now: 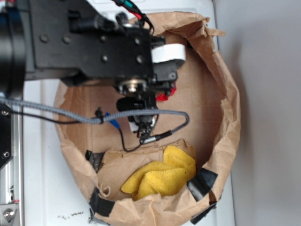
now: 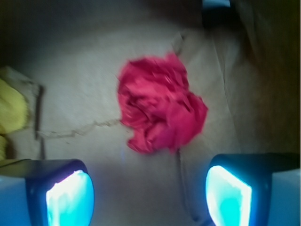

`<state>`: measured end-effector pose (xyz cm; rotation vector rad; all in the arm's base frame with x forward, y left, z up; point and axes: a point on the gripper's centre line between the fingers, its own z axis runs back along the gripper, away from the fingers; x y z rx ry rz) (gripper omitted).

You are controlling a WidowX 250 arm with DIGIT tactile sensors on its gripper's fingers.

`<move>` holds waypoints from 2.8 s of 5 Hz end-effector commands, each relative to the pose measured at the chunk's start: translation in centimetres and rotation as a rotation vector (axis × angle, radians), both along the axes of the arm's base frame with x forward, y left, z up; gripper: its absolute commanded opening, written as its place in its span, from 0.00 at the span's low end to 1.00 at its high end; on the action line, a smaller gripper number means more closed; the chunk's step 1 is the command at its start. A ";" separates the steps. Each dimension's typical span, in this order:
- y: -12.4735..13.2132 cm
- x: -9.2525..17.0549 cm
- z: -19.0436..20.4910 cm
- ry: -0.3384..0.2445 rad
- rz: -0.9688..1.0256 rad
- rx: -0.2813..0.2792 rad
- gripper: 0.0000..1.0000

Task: Grab the red paper.

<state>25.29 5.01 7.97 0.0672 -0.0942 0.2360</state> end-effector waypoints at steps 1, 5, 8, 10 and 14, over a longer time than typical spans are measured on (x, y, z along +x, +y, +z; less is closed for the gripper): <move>2.2 1.9 0.3 -0.027 0.048 0.017 1.00; 3.0 3.5 -0.2 -0.055 0.094 0.053 1.00; 1.9 4.5 -1.5 -0.129 0.063 0.030 1.00; 1.2 5.5 -3.4 -0.105 0.070 0.049 0.65; 2.4 6.9 0.1 -0.007 0.157 0.036 0.00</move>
